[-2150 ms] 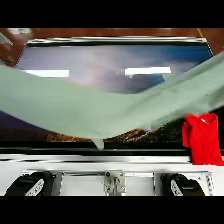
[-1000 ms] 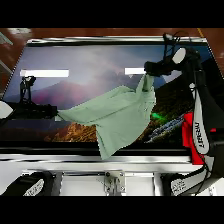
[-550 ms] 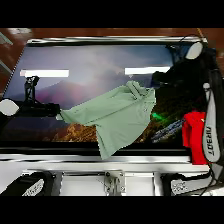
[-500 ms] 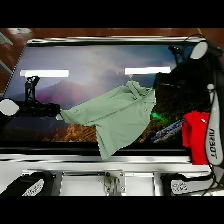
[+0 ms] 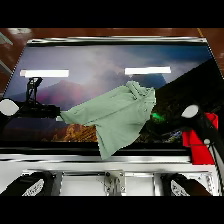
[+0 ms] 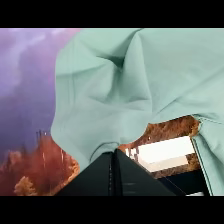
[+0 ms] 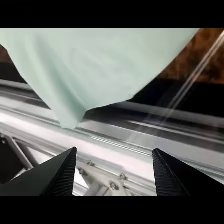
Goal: Fold the shirts.
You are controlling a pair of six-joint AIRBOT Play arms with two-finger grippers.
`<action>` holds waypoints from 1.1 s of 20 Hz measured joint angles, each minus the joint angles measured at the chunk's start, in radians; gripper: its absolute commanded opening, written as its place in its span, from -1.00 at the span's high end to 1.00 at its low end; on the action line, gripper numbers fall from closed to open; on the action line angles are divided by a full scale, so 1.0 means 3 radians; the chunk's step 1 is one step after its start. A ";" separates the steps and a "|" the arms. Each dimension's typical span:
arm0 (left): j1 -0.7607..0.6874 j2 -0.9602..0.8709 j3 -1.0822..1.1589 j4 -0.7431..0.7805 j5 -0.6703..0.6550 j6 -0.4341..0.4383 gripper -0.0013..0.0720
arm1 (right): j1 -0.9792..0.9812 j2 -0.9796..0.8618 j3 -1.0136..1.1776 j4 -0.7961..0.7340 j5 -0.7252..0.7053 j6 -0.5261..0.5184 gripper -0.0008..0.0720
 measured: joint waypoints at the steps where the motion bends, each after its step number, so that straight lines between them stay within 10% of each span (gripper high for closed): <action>1: 0.0000 0.0000 0.0000 0.0000 -0.0001 0.0008 0.88 | 0.0055 0.0048 -0.0187 0.0065 -0.0149 0.0034 -0.64; 12: 0.0000 0.0000 0.0000 -0.0003 -0.0001 0.0020 0.88 | 0.0966 0.0173 -0.0715 0.0290 -0.1747 0.0716 -0.63; 22: 0.0000 0.0000 0.0000 -0.0003 0.0058 0.0022 0.88 | 0.1022 0.0078 -0.0726 0.0125 -0.1757 0.0842 -0.63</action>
